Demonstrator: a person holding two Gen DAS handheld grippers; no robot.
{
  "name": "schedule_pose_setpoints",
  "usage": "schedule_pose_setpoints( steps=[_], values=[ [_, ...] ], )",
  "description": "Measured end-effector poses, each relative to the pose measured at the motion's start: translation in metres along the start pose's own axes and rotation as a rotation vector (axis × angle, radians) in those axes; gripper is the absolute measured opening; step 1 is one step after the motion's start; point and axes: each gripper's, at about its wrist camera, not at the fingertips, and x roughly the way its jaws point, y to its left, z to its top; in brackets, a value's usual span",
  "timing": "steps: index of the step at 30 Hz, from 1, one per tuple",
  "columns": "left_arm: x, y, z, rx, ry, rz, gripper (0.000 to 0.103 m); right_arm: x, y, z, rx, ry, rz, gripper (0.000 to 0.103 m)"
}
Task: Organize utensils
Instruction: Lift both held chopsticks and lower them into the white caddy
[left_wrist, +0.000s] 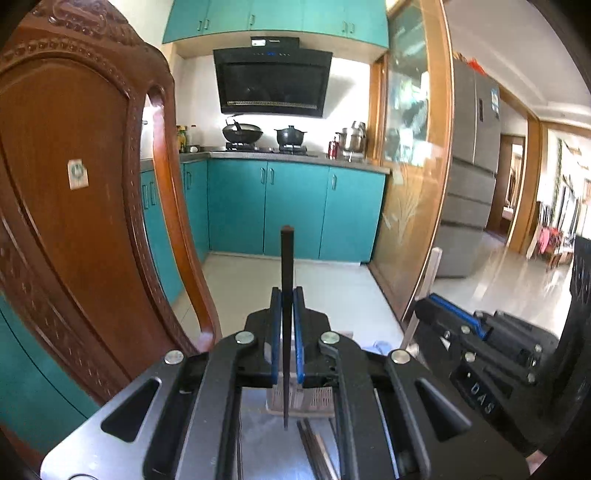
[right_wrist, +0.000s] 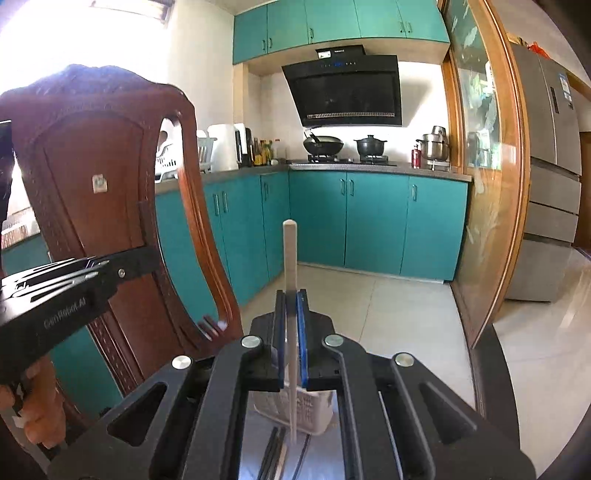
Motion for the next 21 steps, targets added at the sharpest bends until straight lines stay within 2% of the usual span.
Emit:
schedule_pose_setpoints(
  steps=[7,12,16,21],
  values=[
    [0.015,0.009,0.023,-0.047,-0.034,-0.026,0.007,0.014,-0.004,0.019,0.038,-0.056,0.030,0.007],
    [0.029,0.020,0.029,-0.114,-0.066,-0.036,0.007,0.033,-0.019,0.028,0.099,-0.060,0.004,0.007],
    [0.044,0.026,0.031,-0.156,-0.065,-0.025,0.007,0.048,-0.035,0.031,0.150,-0.062,-0.013,0.007],
    [0.064,0.029,0.028,-0.184,-0.057,0.008,0.007,0.052,-0.063,0.030,0.262,-0.074,0.009,0.007]
  ],
)
